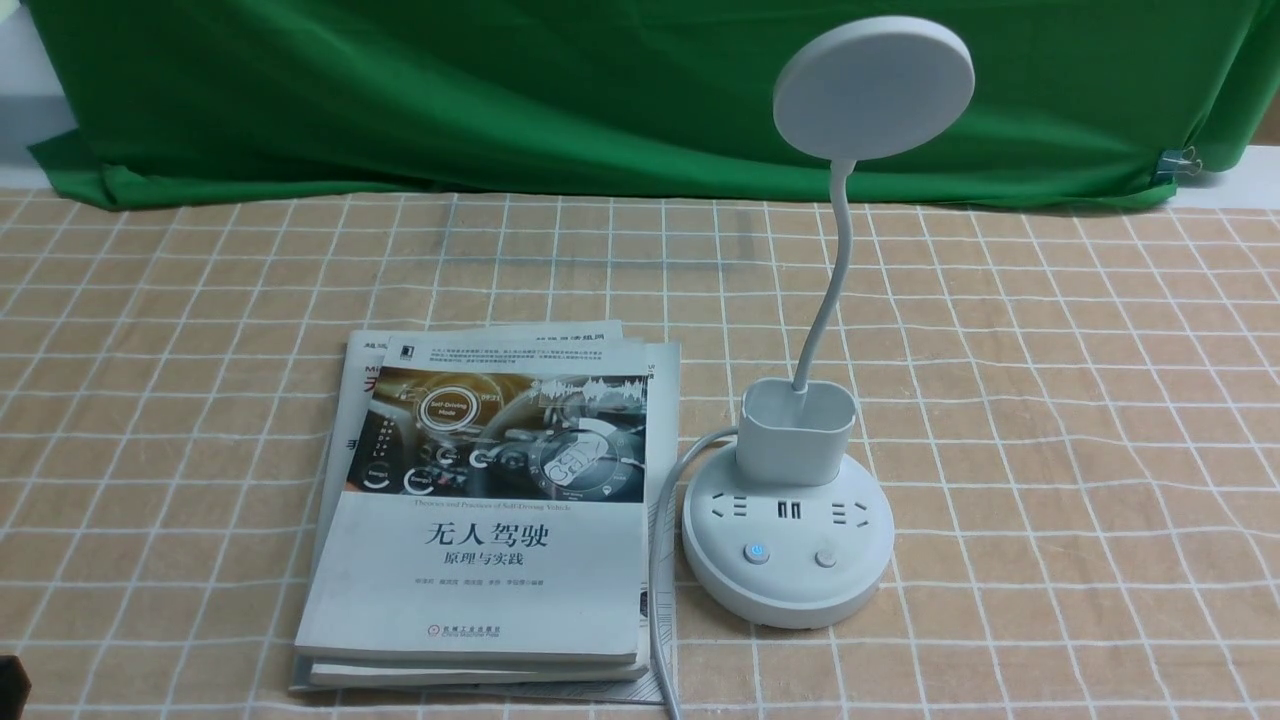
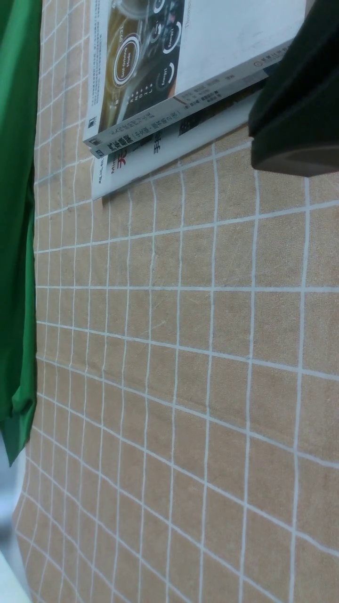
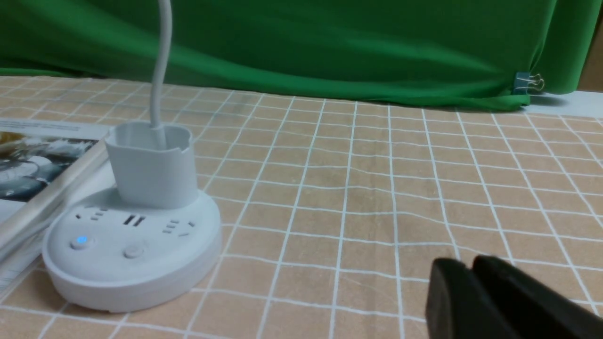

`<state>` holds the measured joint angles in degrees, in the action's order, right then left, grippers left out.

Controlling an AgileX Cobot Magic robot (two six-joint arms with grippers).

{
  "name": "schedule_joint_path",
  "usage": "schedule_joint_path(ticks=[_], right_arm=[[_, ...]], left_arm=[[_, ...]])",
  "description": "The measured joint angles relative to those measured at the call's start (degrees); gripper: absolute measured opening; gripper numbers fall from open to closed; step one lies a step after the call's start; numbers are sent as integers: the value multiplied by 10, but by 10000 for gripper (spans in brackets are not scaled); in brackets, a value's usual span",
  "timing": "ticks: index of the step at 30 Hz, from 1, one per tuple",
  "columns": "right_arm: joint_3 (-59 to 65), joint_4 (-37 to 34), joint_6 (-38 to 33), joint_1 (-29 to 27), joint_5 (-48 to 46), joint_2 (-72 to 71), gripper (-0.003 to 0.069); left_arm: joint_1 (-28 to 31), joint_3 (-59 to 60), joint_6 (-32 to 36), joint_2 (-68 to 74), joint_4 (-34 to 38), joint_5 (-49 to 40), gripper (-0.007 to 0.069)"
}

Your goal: Turn off the desk lamp on the light coffee tablecloth by hand.

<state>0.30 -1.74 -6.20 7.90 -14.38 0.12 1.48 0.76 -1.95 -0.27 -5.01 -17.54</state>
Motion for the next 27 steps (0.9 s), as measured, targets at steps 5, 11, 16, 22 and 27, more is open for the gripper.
schedule_joint_path(ticks=[5,11,16,22,27], right_arm=[[0,0,0,0,0,0,84],[0,0,0,0,0,0,95],[0,0,-1,0,0,0,104],[0,0,-1,0,0,0,120],[0,0,-1,0,0,0,131]], left_arm=[[0,0,0,0,0,0,4],[0,0,0,0,0,0,4],[0,0,0,0,0,0,4],[0,0,0,0,0,0,4],[0,0,0,0,0,0,4]])
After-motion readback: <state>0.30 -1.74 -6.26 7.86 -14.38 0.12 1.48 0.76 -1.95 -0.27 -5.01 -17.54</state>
